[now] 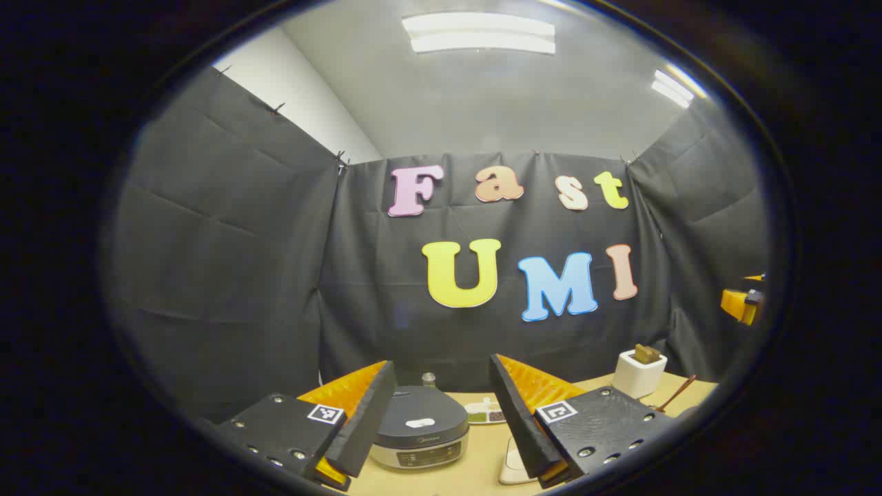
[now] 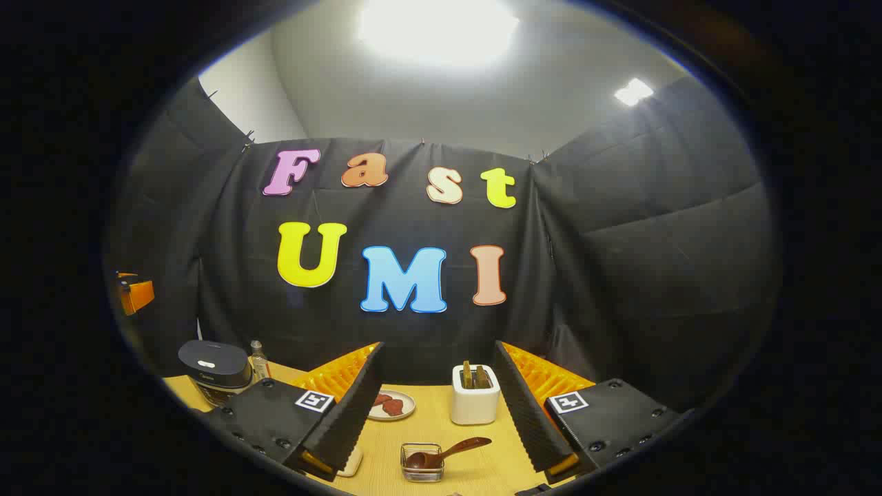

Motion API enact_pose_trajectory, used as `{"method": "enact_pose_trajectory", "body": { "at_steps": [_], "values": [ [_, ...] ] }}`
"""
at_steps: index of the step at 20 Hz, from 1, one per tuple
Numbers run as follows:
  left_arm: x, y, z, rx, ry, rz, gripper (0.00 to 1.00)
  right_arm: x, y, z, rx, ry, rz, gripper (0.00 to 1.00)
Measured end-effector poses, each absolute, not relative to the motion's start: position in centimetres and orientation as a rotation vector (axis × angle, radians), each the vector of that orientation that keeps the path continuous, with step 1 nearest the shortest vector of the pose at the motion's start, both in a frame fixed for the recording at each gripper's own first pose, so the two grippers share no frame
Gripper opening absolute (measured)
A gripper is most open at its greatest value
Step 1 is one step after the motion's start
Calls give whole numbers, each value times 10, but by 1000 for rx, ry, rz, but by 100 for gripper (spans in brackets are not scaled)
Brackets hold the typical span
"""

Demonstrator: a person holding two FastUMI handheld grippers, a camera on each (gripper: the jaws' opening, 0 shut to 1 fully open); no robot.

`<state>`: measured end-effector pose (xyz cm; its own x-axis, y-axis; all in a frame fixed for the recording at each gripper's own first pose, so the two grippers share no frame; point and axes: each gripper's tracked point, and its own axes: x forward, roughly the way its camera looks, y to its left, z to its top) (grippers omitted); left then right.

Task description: Close the left gripper, press the button to open the rice cooker; take a wooden spoon from the chopstick holder with the right hand, scoop a spoonful of rice and pour it into the rice cooker, then put the wooden spoon back into the chopstick holder.

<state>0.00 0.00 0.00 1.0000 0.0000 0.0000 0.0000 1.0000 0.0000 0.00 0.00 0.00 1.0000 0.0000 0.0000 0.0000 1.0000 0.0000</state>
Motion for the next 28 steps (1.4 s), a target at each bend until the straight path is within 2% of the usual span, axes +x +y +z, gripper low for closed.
{"method": "enact_pose_trajectory", "body": {
  "at_steps": [28],
  "values": [
    [-4,-4,13,42,7,28,86,1,-34,-15,-14,16,19,98]
  ]
}}
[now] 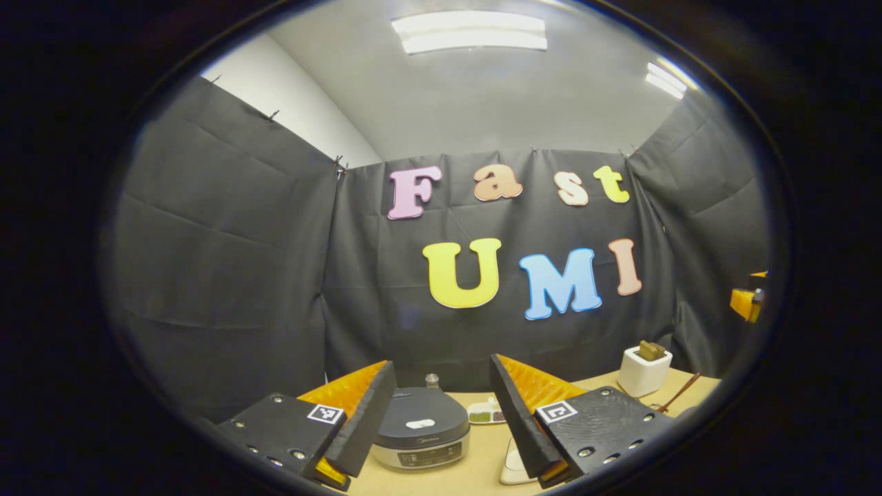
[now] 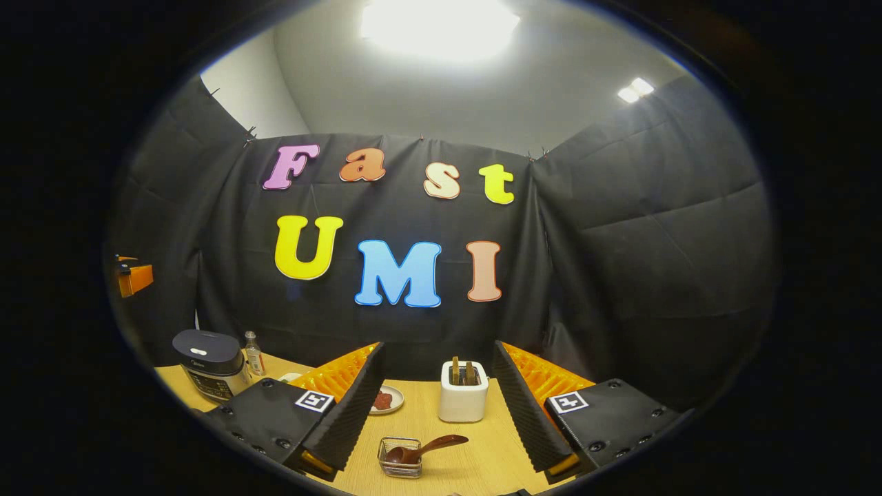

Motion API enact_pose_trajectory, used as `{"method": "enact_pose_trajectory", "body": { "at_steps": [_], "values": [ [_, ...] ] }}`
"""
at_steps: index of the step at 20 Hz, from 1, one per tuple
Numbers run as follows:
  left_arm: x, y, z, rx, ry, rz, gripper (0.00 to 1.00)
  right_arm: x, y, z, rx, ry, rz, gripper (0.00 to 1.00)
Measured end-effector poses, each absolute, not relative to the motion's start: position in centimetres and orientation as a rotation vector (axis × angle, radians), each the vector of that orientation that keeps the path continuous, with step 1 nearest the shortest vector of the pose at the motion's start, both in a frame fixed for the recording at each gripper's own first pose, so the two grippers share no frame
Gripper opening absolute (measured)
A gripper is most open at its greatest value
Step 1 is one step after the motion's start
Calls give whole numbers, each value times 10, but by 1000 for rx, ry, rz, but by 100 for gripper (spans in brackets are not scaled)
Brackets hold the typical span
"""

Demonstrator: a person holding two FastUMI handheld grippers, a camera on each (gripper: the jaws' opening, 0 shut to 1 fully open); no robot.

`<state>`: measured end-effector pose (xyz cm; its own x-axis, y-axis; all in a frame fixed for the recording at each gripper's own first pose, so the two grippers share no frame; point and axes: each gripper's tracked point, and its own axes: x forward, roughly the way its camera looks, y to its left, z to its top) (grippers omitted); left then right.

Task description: Close the left gripper, press the button to open the rice cooker; take a wooden spoon from the chopstick holder with the right hand, scoop a spoonful of rice and pour it into the rice cooker, then put the wooden spoon back into the chopstick holder.

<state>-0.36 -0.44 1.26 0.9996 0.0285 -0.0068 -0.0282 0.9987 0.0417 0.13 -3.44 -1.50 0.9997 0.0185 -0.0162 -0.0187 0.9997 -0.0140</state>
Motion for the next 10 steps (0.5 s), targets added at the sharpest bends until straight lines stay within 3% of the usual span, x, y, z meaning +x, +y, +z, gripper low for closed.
{"method": "enact_pose_trajectory", "body": {
  "at_steps": [5,6,8,10],
  "values": [
    [-1,-4,12,59,20,66,84,6,-44,-25,-12,23,62,98],
    [5,-4,14,57,21,75,64,7,-43,-26,-9,25,77,98],
    [11,8,19,55,11,121,46,7,-45,-30,-11,26,93,98],
    [16,13,20,32,12,126,20,8,-48,-33,-5,34,98,98]
  ]
}}
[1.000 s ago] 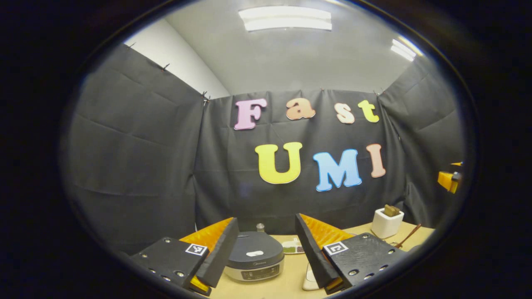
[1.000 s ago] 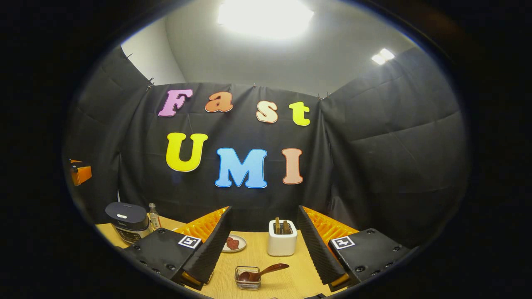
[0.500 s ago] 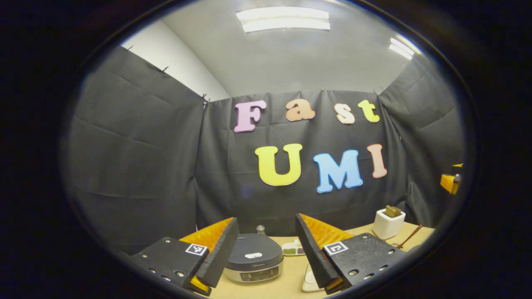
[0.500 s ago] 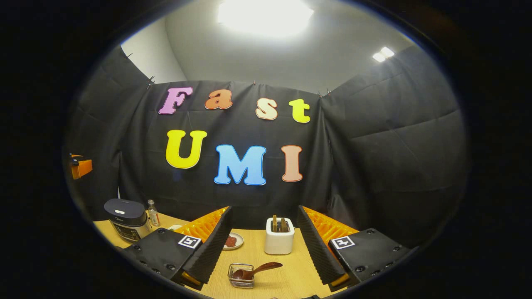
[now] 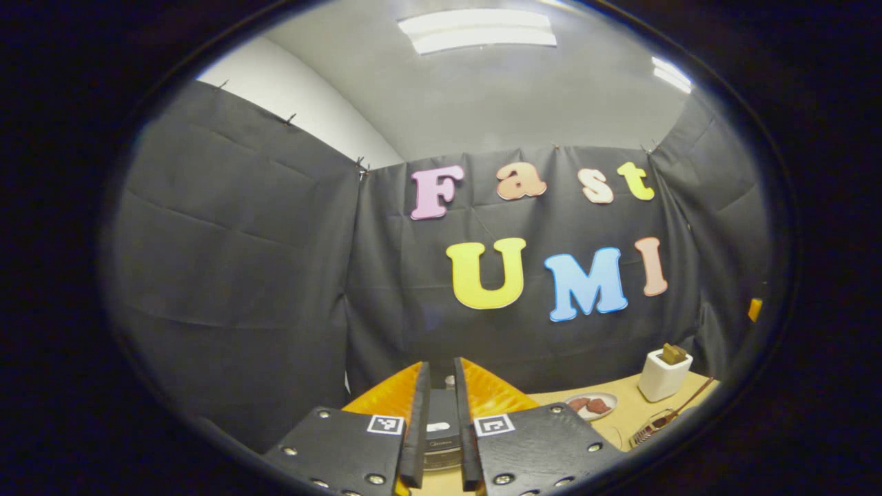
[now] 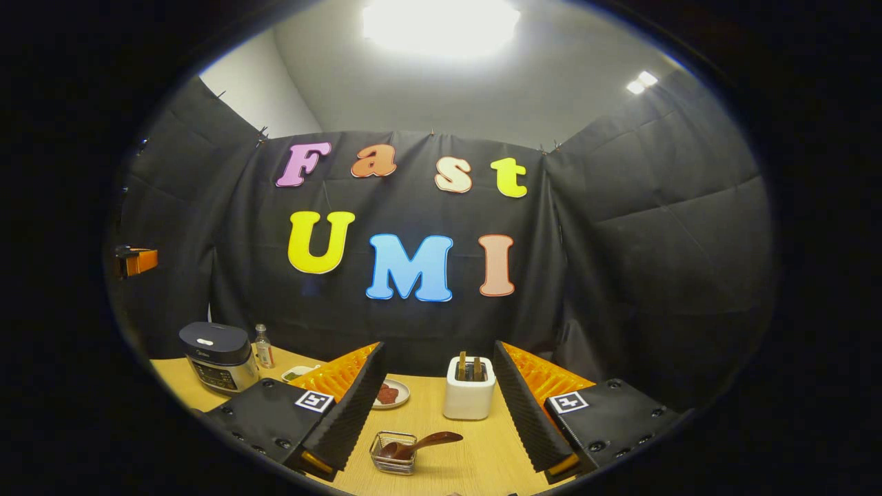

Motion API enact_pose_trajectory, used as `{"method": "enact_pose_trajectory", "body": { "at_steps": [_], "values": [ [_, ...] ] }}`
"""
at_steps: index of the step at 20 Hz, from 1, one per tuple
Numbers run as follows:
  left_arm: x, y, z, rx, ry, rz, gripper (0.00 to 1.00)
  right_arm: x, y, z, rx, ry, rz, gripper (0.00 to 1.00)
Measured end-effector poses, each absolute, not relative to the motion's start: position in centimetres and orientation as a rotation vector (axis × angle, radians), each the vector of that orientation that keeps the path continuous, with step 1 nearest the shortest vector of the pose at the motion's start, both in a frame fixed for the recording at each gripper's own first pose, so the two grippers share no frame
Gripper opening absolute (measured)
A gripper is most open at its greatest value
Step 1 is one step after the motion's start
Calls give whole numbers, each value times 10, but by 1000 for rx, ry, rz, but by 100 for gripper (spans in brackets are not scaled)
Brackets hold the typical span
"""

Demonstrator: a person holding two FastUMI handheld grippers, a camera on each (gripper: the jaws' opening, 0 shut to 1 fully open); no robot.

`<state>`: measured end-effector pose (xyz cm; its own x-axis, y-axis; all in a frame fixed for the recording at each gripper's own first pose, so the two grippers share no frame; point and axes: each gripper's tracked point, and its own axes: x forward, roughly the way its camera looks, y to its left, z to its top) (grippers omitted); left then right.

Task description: Close the left gripper, press the button to open the rice cooker; take a wooden spoon from the chopstick holder with the right hand, scoop a spoonful of rice and pour it into the rice cooker, then put the wooden spoon back into the chopstick holder.

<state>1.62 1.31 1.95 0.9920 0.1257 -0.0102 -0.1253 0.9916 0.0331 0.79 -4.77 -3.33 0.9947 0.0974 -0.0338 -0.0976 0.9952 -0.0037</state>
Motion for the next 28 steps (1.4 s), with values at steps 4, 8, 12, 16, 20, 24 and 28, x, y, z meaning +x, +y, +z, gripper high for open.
{"method": "enact_pose_trajectory", "body": {
  "at_steps": [4,8,12,16,20,24,28],
  "values": [
    [42,21,5,4,32,80,10,14,-46,-41,8,47,80,97],
    [77,25,-29,9,83,26,10,21,-39,-45,16,65,36,97],
    [110,30,-82,-12,169,-20,10,29,-27,-45,0,78,-11,97],
    [137,36,-137,-18,261,-52,10,38,-13,-49,-13,97,-47,97],
    [152,43,-181,-24,327,-62,10,43,-1,-52,-36,119,-65,98],
    [154,47,-218,-25,387,-59,10,48,5,-56,-42,136,-76,98],
    [151,46,-244,-20,431,-54,10,50,11,-58,-59,149,-73,98]
  ]
}}
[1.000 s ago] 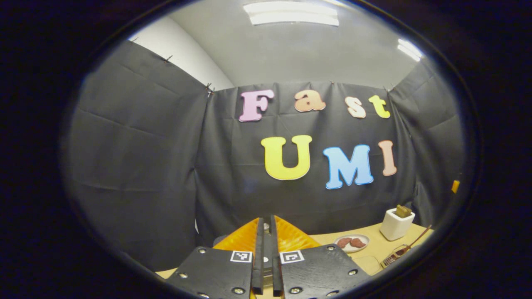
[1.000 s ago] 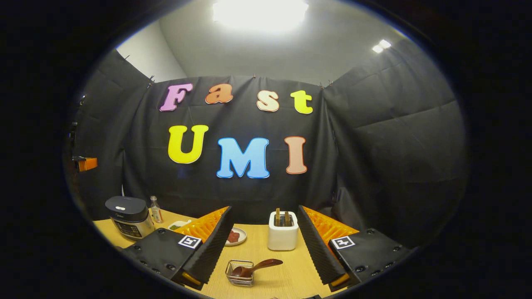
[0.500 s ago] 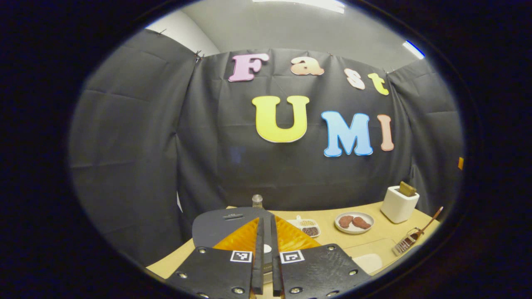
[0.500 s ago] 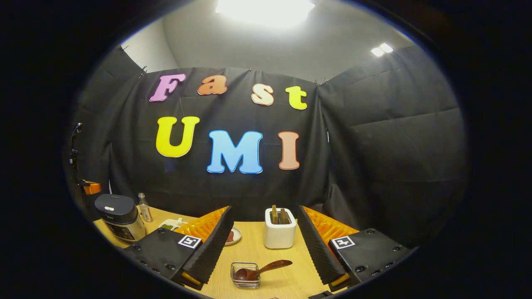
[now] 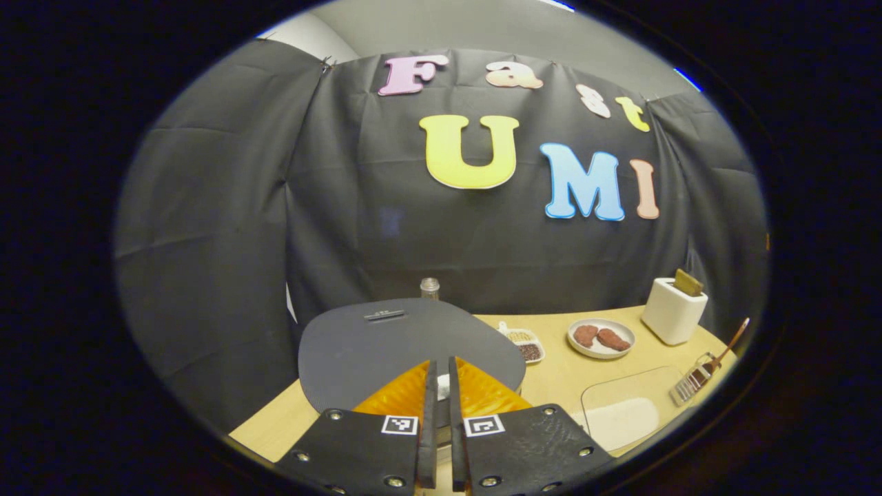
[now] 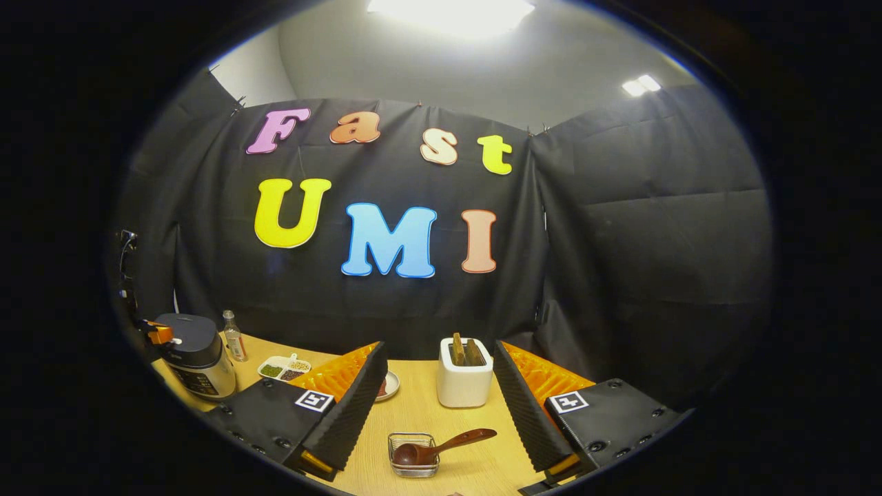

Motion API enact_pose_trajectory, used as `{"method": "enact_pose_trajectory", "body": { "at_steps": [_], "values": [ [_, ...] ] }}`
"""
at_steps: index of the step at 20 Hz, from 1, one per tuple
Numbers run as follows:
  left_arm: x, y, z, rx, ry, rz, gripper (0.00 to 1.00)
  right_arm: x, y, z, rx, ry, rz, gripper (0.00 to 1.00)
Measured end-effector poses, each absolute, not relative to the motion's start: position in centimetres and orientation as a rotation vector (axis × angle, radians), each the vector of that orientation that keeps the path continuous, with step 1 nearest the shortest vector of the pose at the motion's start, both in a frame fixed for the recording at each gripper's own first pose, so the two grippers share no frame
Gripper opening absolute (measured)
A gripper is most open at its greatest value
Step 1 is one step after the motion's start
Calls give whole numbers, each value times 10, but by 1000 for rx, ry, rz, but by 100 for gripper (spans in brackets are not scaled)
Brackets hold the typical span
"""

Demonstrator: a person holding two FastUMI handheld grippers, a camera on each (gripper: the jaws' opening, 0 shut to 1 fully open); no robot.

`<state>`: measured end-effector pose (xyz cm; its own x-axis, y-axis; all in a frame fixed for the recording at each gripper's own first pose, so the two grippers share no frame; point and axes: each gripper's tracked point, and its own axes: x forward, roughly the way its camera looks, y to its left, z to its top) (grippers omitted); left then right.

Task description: Close the left gripper, press the button to open the rice cooker; take a wooden spoon from the chopstick holder with the right hand, scoop a spoonful of rice and pour it into the rice cooker, then put the wooden spoon back into the chopstick holder.

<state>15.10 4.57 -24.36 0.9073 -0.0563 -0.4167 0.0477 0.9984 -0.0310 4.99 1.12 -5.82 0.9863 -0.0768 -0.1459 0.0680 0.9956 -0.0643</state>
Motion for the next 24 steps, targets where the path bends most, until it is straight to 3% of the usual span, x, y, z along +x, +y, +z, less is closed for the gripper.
{"method": "enact_pose_trajectory", "body": {
  "at_steps": [5,6,9,22,23,24],
  "values": [
    [142,44,-265,-48,476,-22,12,51,14,-62,-72,161,-59,98],
    [138,45,-266,-51,465,-20,3,52,16,-64,-65,168,-51,98],
    [140,47,-256,-15,422,-10,3,52,18,-61,-48,160,-37,98],
    [147,53,-83,2,144,14,0,65,1,-86,5,194,-1,98],
    [142,49,-74,0,129,7,5,67,0,-92,10,205,1,98],
    [137,48,-64,3,113,8,20,69,-2,-99,15,214,3,98]
  ]
}}
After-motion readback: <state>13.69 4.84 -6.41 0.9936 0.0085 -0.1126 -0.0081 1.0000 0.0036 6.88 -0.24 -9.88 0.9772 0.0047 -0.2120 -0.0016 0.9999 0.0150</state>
